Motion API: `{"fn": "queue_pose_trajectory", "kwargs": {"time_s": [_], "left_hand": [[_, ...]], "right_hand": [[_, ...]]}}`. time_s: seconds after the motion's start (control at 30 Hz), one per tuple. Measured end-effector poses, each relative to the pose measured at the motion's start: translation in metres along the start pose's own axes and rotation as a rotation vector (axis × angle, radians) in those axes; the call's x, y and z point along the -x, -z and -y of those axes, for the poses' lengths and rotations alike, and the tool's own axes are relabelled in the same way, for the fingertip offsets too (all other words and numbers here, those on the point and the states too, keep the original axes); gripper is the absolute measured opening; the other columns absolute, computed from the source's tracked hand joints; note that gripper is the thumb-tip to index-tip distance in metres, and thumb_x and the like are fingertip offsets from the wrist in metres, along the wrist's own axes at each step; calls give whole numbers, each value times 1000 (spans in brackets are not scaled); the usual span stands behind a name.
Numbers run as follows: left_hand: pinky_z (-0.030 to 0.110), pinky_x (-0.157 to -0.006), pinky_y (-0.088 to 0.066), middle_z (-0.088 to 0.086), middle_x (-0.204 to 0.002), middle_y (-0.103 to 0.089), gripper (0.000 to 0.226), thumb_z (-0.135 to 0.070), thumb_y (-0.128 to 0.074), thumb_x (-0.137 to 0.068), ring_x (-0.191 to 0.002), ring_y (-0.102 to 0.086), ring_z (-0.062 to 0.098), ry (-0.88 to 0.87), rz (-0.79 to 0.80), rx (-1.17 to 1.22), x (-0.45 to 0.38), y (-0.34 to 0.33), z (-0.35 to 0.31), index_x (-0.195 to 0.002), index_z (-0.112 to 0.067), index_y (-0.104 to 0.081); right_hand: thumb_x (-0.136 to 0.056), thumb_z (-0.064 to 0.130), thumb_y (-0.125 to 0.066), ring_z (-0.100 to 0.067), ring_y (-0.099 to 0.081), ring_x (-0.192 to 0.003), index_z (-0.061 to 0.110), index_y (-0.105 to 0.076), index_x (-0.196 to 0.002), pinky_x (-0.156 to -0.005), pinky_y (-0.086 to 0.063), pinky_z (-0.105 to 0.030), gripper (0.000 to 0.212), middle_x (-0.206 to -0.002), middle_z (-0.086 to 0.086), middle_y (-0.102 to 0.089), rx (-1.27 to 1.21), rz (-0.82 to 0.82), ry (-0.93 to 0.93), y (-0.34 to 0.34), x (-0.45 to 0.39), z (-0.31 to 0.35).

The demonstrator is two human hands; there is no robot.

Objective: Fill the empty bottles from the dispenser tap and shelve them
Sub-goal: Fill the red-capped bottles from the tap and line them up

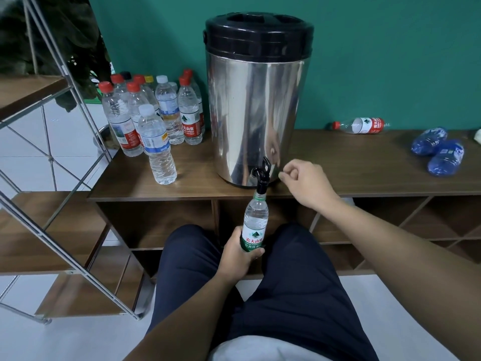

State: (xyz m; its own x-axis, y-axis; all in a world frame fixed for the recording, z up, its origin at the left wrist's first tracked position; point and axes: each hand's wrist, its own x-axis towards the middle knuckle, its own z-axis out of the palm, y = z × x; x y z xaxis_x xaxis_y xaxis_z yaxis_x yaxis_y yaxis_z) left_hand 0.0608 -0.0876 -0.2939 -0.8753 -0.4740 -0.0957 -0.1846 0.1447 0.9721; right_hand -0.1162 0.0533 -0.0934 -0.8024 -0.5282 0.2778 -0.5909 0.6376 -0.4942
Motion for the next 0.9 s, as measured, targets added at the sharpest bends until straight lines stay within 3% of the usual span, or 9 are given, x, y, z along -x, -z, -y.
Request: {"fn": "queue_pose_trajectory", "kwargs": {"time_s": [0.1, 0.17, 0.4, 0.57, 0.67, 0.77, 0.9], "left_hand": [[26, -90, -63, -9, -122, -78, 61, -12, -97, -86, -113, -76, 9, 7, 9, 14, 0, 0, 1, -134, -28, -63], [28, -92, -64, -9, -123, -78, 62, -13, -97, -86, -115, -75, 9, 11, 16, 15, 0, 0, 2, -136, -29, -63], [39, -99, -66, -9, -125, -78, 66, -16, -97, -86, -116, -76, 10, 2, 37, 9, -1, 0, 6, -139, -31, -62], [44, -102, -65, -10, -125, -79, 65, -19, -98, -85, -117, -76, 9, 7, 47, -1, -1, 1, 7, -137, -33, -62], [45, -104, -64, -11, -124, -79, 63, -19, -98, -84, -117, -75, 8, 12, 48, -10, -1, 1, 8, -134, -34, -63], [45, -104, -64, -11, -123, -79, 61, -18, -98, -84, -116, -75, 8, 16, 51, -15, 0, 1, 7, -131, -34, -64], [46, -104, -63, -12, -121, -80, 60, -18, -99, -83, -114, -76, 8, 15, 48, -26, 1, 1, 6, -129, -34, -64]], "right_hand": [[-104, 53, -69, -31, -66, -113, 20, -65, -146, -99, -58, -50, 54, -131, -8, -58, 201, 187, -54, -14, -1, -20], [-104, 52, -69, -36, -65, -117, 19, -60, -152, -101, -57, -51, 59, -140, -10, -50, 223, 192, -64, -21, -2, -27], [-103, 27, -78, -29, -65, -110, 11, -72, -138, -101, -57, -44, 39, -129, -9, -55, 136, 87, -84, -27, -8, -43], [-97, 29, -86, -27, -65, -107, 11, -77, -129, -97, -57, -40, 38, -126, -10, -59, 111, 12, -87, -23, -7, -55], [-98, 28, -84, -28, -66, -99, 11, -80, -111, -88, -55, -39, 22, -109, -6, -60, 119, 51, -64, -21, -8, -56], [-99, 31, -82, -26, -65, -93, 11, -77, -104, -86, -53, -38, 21, -101, -3, -60, 98, 102, -39, -18, -5, -52], [-101, 31, -80, -5, -63, -83, 16, -77, -110, -82, -47, -18, 17, -96, 6, -67, -145, 196, 9, -11, 13, -31]]}}
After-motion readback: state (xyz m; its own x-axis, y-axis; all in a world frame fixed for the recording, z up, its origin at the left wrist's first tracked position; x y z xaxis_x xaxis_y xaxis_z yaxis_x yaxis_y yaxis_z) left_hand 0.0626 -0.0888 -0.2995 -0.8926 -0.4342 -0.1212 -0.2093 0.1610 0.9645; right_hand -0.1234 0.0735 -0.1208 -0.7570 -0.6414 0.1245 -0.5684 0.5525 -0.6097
